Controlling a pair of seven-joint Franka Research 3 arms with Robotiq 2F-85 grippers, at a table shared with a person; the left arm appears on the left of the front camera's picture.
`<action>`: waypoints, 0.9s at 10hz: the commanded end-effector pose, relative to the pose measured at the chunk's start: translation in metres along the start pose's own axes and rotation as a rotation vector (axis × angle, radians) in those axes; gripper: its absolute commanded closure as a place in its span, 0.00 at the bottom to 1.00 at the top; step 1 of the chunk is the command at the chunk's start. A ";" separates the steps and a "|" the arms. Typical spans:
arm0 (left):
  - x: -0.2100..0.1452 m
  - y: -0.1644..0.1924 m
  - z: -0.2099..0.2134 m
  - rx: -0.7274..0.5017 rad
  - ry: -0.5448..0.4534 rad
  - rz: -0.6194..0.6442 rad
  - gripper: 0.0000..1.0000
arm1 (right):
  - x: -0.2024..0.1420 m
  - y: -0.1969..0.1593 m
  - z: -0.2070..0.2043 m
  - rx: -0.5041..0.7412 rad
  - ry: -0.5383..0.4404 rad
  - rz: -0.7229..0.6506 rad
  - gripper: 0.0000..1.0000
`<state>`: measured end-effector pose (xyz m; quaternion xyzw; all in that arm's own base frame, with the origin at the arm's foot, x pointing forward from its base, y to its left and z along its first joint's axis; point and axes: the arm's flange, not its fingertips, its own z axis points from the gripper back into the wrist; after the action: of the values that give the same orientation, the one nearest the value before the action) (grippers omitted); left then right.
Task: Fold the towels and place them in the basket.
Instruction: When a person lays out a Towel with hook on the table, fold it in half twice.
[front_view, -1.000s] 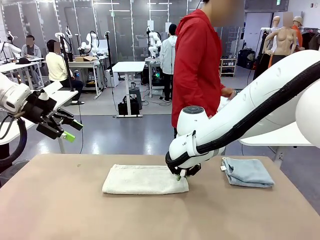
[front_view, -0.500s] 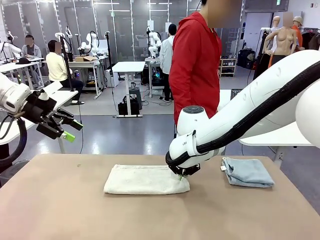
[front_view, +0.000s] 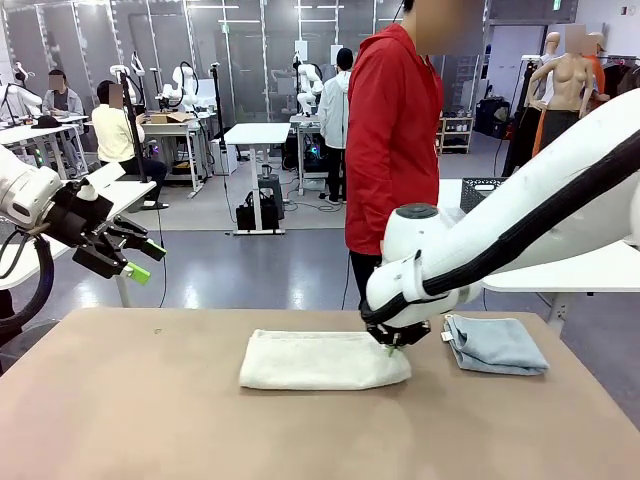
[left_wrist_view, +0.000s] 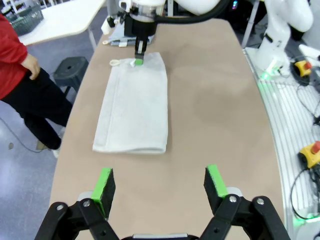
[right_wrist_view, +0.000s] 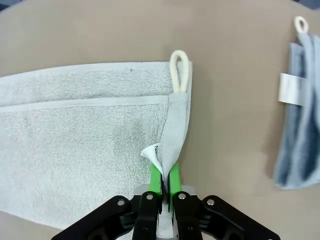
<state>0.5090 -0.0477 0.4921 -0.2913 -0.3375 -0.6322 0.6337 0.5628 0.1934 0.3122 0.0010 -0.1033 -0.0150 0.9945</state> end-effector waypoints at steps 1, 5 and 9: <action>0.002 0.001 0.002 -0.002 0.010 0.001 0.10 | -0.010 -0.027 0.024 -0.032 -0.001 0.056 0.91; 0.002 0.001 0.002 -0.002 0.010 0.001 0.10 | 0.005 0.002 0.062 -0.017 -0.078 0.158 0.91; 0.002 0.001 0.002 -0.002 0.010 0.001 0.10 | 0.027 0.118 0.074 0.032 -0.026 0.147 0.91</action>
<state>0.5089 -0.0482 0.4921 -0.2913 -0.3373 -0.6326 0.6334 0.5595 0.2846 0.3936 0.0083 -0.1279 0.0729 0.9891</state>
